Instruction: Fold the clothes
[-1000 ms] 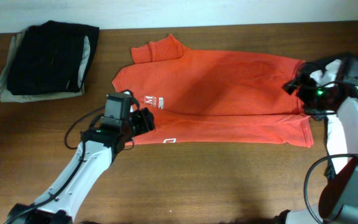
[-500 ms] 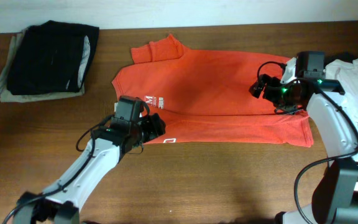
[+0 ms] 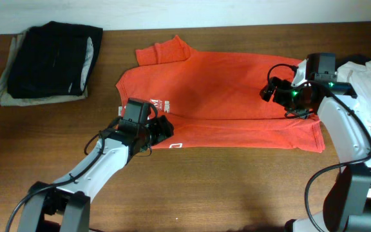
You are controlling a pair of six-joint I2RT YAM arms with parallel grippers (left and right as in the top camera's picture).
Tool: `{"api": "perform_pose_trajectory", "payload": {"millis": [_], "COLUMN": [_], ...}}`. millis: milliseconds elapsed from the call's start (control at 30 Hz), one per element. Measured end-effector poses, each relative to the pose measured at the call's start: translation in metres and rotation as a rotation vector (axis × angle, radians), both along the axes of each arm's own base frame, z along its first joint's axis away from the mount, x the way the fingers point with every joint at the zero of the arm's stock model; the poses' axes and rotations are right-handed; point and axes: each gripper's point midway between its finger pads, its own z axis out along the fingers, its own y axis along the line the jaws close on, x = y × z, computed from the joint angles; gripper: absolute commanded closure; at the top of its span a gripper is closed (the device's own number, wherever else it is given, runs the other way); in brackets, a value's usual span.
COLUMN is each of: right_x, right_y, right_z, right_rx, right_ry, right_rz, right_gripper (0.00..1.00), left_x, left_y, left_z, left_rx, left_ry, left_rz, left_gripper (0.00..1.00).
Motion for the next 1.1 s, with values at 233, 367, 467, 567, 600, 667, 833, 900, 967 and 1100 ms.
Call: {"api": "perform_pose_trajectory", "payload": {"millis": [233,367,467,567,600,667,833,900,967,1100], "right_x": [0.0,0.0,0.0,0.0,0.0,0.0,0.0,0.0,0.0,0.0], "right_y": [-0.002,-0.002,-0.003,-0.006,-0.006,-0.007,-0.007,-0.007,-0.007,-0.007], "right_z": [-0.001,-0.001,-0.001,-0.002,-0.002,-0.002,-0.002,-0.002,-0.002,-0.002], "right_rx": [-0.009,-0.01,-0.019,-0.03,-0.033,-0.036,-0.039,-0.039,-0.039,-0.039], "right_ry": [0.002,0.001,0.003,0.005,0.006,0.006,0.007,0.008,0.007,0.007], "right_rz": [-0.005,-0.005,-0.009,-0.014,-0.016,-0.018,-0.021,-0.021,-0.021,-0.021], "right_gripper": [0.01,0.01,0.01,0.01,0.01,0.01,0.01,0.01,0.01,0.01], "left_x": [0.0,0.004,0.007,0.008,0.008,0.008,0.01,0.012,0.01,0.015], "left_y": [-0.002,-0.003,-0.004,-0.004,-0.004,-0.004,-0.005,-0.006,-0.005,-0.007], "left_z": [-0.011,-0.013,-0.013,-0.014,-0.014,-0.013,-0.013,-0.015,-0.021,-0.02], "left_rx": [-0.011,-0.014,-0.019,-0.02,-0.02,-0.021,-0.024,-0.025,-0.02,-0.027], "left_ry": [0.031,0.024,0.014,0.012,0.011,0.01,0.002,-0.001,0.016,0.0], "left_rz": [0.018,0.019,0.021,0.021,0.021,0.021,0.021,0.021,0.022,0.024], "left_gripper": [0.21,0.22,0.22,0.22,0.22,0.23,0.22,0.22,0.22,0.22]}}
